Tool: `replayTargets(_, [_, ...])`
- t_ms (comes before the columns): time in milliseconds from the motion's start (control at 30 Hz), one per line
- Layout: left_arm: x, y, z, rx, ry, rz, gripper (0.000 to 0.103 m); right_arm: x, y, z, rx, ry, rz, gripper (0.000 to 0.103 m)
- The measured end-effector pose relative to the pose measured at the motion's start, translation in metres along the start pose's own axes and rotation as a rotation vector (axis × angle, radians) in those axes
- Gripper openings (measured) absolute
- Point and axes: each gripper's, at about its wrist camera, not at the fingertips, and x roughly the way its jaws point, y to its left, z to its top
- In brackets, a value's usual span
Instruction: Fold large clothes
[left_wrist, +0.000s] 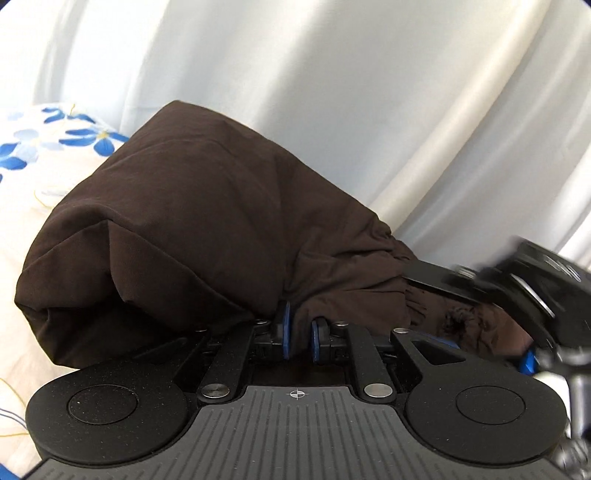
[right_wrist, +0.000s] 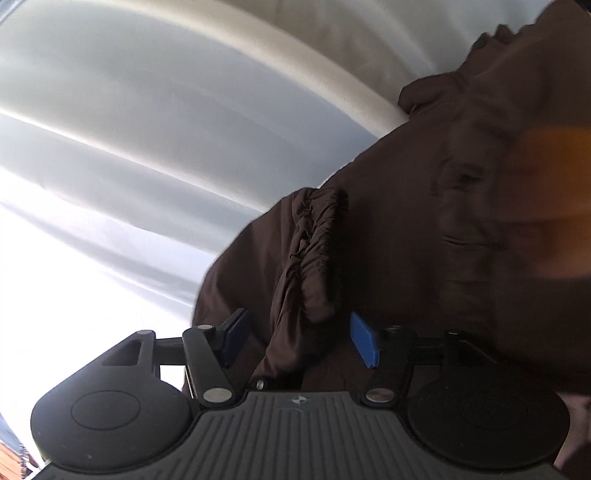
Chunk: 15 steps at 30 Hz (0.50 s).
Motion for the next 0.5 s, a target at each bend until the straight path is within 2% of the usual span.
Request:
replayTargets(33, [-0.003, -0.004, 0.000, 0.014, -0.001, 0.016, 0.017, 0.007, 0.004, 0.001, -0.006, 0.012, -0.011, 0.047])
replayTargets(67, [-0.009, -0.008, 0.000, 0.030, -0.008, 0.044, 0.019, 0.015, 0.009, 0.001, -0.024, 0.024, -0.036, 0.022])
replayTargets(133, [-0.032, -0.019, -0.004, 0.055, -0.063, 0.073, 0.031, 0.016, 0.019, -0.005, -0.097, 0.026, -0.084, 0.020])
replayTargets(200, [-0.057, -0.024, -0.013, 0.057, -0.137, 0.084, 0.043, 0.000, 0.042, -0.009, -0.208, -0.038, -0.082, 0.019])
replayTargets(267, [-0.072, -0.025, -0.021, 0.060, -0.165, 0.100, 0.042, -0.021, 0.058, -0.007, -0.259, -0.101, -0.064, 0.019])
replayTargets(333, [-0.073, -0.022, -0.019, 0.054, -0.151, 0.144, 0.039, -0.050, 0.072, -0.003, -0.296, -0.166, -0.032, 0.018])
replayTargets(400, [-0.067, -0.012, -0.010, 0.003, -0.109, 0.177, 0.035, -0.080, 0.083, -0.003, -0.348, -0.216, -0.012, 0.018])
replayTargets(500, [-0.056, 0.004, -0.007, -0.075, -0.057, 0.192, 0.015, -0.132, 0.090, -0.007, -0.415, -0.320, -0.039, 0.018])
